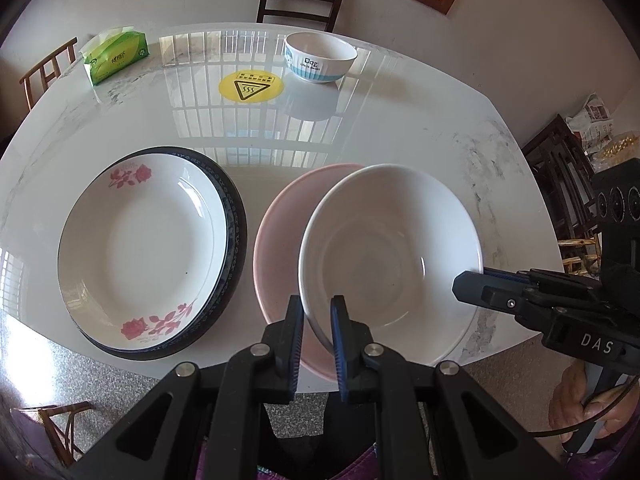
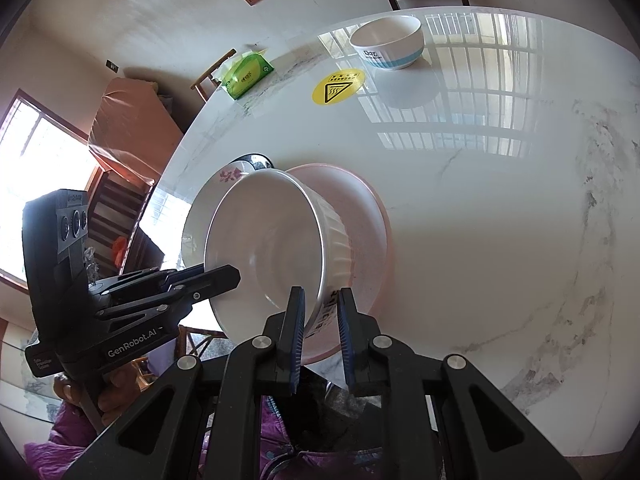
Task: Organize plates and bowls
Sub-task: 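Lower the white 'Rabbit' bowl into the pink bowl, then open the right gripper and withdraw from the bowls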
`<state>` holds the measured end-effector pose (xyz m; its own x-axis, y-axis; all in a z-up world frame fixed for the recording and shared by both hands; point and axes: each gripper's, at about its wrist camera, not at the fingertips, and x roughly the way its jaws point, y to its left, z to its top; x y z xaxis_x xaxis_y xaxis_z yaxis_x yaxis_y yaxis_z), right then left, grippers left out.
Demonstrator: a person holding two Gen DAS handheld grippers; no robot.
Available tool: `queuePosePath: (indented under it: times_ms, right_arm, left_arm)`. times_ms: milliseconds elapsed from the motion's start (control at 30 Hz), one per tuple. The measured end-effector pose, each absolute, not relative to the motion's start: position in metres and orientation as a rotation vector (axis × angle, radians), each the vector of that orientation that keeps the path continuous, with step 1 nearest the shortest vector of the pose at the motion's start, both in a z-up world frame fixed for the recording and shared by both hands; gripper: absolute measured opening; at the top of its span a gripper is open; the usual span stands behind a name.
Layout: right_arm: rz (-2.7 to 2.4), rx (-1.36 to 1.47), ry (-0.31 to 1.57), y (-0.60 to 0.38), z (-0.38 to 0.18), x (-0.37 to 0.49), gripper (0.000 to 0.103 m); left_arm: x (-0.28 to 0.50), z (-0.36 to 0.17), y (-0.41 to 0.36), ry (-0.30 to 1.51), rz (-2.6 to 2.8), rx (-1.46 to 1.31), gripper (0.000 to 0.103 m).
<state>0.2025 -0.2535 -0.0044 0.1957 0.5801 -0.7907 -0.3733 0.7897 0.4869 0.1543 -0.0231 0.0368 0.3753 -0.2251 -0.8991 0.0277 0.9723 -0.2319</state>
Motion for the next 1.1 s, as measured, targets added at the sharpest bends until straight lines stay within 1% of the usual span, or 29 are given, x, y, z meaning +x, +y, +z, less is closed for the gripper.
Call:
queuePosePath:
  times_ms: [300,767,900,1000,1100]
  right_arm:
    - [0.666,0.196,1.219,-0.2521,-0.0108,0.2029,0.018]
    - [0.663,0.195,1.213,-0.2507,-0.0118,0.2040,0.019]
    - [0.661,0.198,1.207,-0.2509,-0.0117,0.2048,0.019]
    - [0.659,0.185,1.189,-0.2509,-0.0099,0.2034,0.022]
    - [0.661,0.168,1.169,-0.2497,-0.0073,0.2015,0.027]
  left_arm:
    - [0.1586,0.0277,-0.0250,1.198,-0.159,-0.179,0.014]
    - [0.1570,0.0271,-0.0279,1.174,-0.149,-0.132,0.015]
    - [0.1576,0.0270,-0.0284,1.182,-0.166,-0.131,0.019]
    - [0.1578,0.0277,-0.0297,1.180,-0.178,-0.130,0.024]
    - [0.1561,0.0327,-0.0319,1.153,-0.169,-0.099,0.026]
